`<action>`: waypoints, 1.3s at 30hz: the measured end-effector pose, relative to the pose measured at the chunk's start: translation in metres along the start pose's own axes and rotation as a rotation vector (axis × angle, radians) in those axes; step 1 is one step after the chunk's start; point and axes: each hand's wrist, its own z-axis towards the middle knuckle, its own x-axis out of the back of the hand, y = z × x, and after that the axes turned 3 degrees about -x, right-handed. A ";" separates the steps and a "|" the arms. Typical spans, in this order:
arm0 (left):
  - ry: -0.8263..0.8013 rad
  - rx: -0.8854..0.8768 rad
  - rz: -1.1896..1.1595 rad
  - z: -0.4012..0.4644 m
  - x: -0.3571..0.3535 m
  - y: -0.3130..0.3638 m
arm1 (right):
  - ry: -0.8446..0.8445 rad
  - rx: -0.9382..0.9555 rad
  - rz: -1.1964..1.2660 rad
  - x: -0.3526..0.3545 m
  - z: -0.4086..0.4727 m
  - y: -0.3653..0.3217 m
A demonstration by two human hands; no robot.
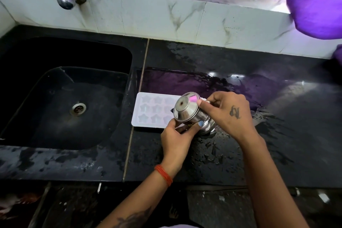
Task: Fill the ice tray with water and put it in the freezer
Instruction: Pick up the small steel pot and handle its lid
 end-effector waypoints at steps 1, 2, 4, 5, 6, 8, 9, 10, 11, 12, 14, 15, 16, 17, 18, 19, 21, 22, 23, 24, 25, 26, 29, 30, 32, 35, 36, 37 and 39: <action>-0.002 0.016 -0.018 -0.001 -0.001 -0.001 | -0.002 0.003 -0.027 0.000 0.000 0.000; -0.004 0.034 -0.041 -0.002 -0.003 -0.002 | -0.002 0.006 -0.051 0.001 0.000 0.000; -0.018 0.068 -0.084 -0.003 -0.006 -0.005 | -0.002 0.018 -0.093 0.002 -0.001 -0.001; -0.030 0.079 -0.104 -0.004 -0.007 -0.006 | -0.003 0.027 -0.112 0.002 -0.002 -0.001; -0.041 0.085 -0.125 -0.005 -0.008 -0.006 | -0.005 0.034 -0.129 0.003 -0.002 -0.002; -0.050 0.092 -0.158 -0.006 -0.009 -0.007 | -0.014 0.046 -0.156 0.003 -0.003 -0.004; -0.054 0.091 -0.172 -0.006 -0.009 -0.006 | -0.016 0.054 -0.169 0.004 -0.003 -0.004; -0.059 0.091 -0.185 -0.007 -0.010 -0.006 | -0.016 0.061 -0.181 0.003 -0.003 -0.005; -0.065 0.091 -0.197 -0.008 -0.010 -0.005 | -0.014 0.066 -0.191 0.003 -0.003 -0.005; -0.071 0.091 -0.207 -0.008 -0.010 -0.005 | -0.011 0.070 -0.197 0.003 -0.003 -0.005; -0.079 0.093 -0.222 -0.008 -0.011 -0.004 | -0.006 0.081 -0.206 0.003 -0.002 -0.005; -0.080 0.094 -0.227 -0.008 -0.011 -0.004 | -0.002 0.089 -0.210 0.003 -0.002 -0.005; -0.081 0.093 -0.230 -0.008 -0.012 -0.005 | -0.001 0.095 -0.214 0.002 -0.002 -0.005; -0.079 0.092 -0.226 -0.008 -0.012 -0.005 | 0.001 0.100 -0.216 0.003 -0.002 -0.005; -0.073 0.087 -0.215 -0.008 -0.012 -0.006 | 0.003 0.101 -0.216 0.003 -0.002 -0.004; -0.062 0.077 -0.194 -0.008 -0.013 -0.007 | 0.005 0.098 -0.209 0.003 -0.002 -0.004; -0.036 0.041 -0.134 -0.008 -0.013 -0.007 | 0.006 0.081 -0.175 0.005 -0.003 -0.002; -0.023 0.023 -0.104 -0.008 -0.014 -0.006 | 0.005 0.066 -0.149 0.006 -0.002 0.000; -0.009 0.002 -0.071 -0.008 -0.014 -0.005 | 0.002 0.047 -0.117 0.007 -0.002 0.003; 0.004 -0.021 -0.033 -0.008 -0.015 -0.005 | -0.003 0.026 -0.080 0.008 -0.001 0.006; 0.012 -0.044 0.005 -0.009 -0.015 -0.003 | -0.007 0.007 -0.044 0.009 -0.001 0.009; 0.016 -0.064 0.040 -0.009 -0.015 -0.002 | -0.009 -0.012 -0.010 0.009 -0.001 0.012; 0.014 -0.111 0.098 -0.009 -0.017 0.000 | 0.005 -0.057 0.092 0.012 -0.003 0.020; 0.011 -0.113 0.107 -0.008 -0.018 0.000 | 0.013 -0.067 0.110 0.013 -0.004 0.021; -0.007 -0.096 0.110 -0.008 -0.021 0.000 | 0.026 -0.073 0.106 0.015 -0.006 0.022; -0.049 -0.051 0.055 -0.009 -0.025 -0.003 | 0.040 -0.066 0.047 0.018 -0.007 0.022; -0.061 -0.036 0.035 -0.009 -0.026 -0.004 | 0.042 -0.064 0.023 0.018 -0.007 0.022; -0.073 -0.019 0.014 -0.010 -0.027 -0.006 | 0.043 -0.061 -0.005 0.019 -0.007 0.021; -0.101 0.017 -0.039 -0.011 -0.029 -0.009 | 0.038 -0.052 -0.065 0.019 -0.008 0.021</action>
